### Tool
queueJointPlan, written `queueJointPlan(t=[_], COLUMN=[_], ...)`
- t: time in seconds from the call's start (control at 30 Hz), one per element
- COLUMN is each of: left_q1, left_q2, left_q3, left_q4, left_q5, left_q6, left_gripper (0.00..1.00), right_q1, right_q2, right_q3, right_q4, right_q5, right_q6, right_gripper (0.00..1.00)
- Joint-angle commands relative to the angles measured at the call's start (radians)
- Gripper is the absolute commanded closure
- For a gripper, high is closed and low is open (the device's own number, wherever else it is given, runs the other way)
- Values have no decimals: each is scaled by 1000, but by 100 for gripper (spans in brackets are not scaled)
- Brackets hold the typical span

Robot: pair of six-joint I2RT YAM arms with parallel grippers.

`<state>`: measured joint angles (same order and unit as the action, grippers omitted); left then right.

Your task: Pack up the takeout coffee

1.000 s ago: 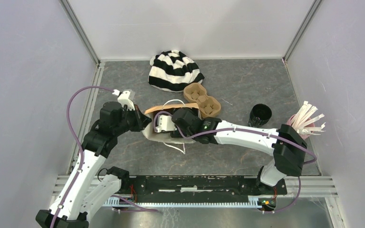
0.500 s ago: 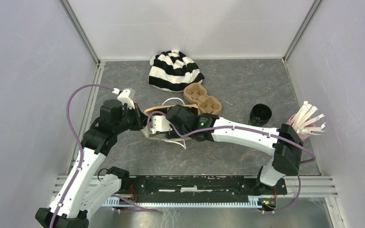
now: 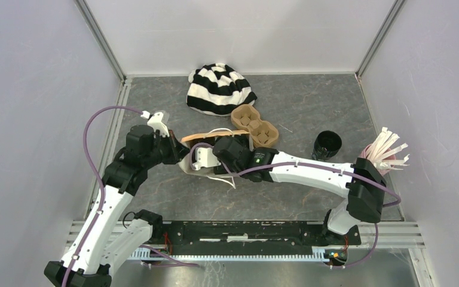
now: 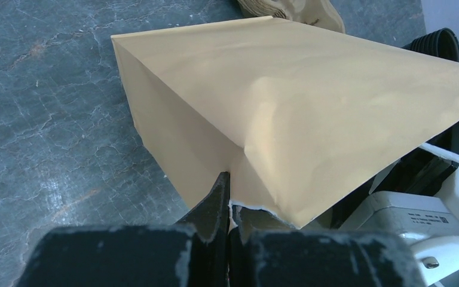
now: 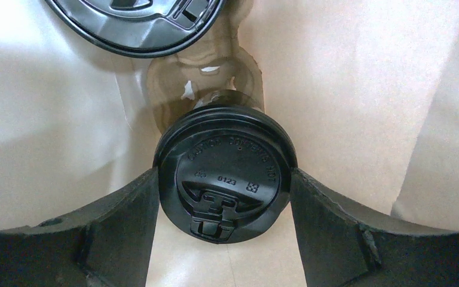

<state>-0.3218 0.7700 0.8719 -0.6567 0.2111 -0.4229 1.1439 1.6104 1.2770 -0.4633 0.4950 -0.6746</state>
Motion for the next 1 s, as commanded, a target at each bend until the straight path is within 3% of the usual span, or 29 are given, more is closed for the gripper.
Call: queueJointPlan(t=[0.0, 0.97], left_q1=[-1, -2], left_q2=[-11, -7], left_q3=[16, 14], left_q4=[-21, -18], left_q5=[14, 40], left_q6=[-64, -37], left_gripper=[98, 98], right_q1=[-12, -86], right_q2=[-67, -29], right_q3=[-60, -58], right_q4=[114, 238], right_q5=[11, -229], right_q6=[-41, -108], right_gripper=[53, 55])
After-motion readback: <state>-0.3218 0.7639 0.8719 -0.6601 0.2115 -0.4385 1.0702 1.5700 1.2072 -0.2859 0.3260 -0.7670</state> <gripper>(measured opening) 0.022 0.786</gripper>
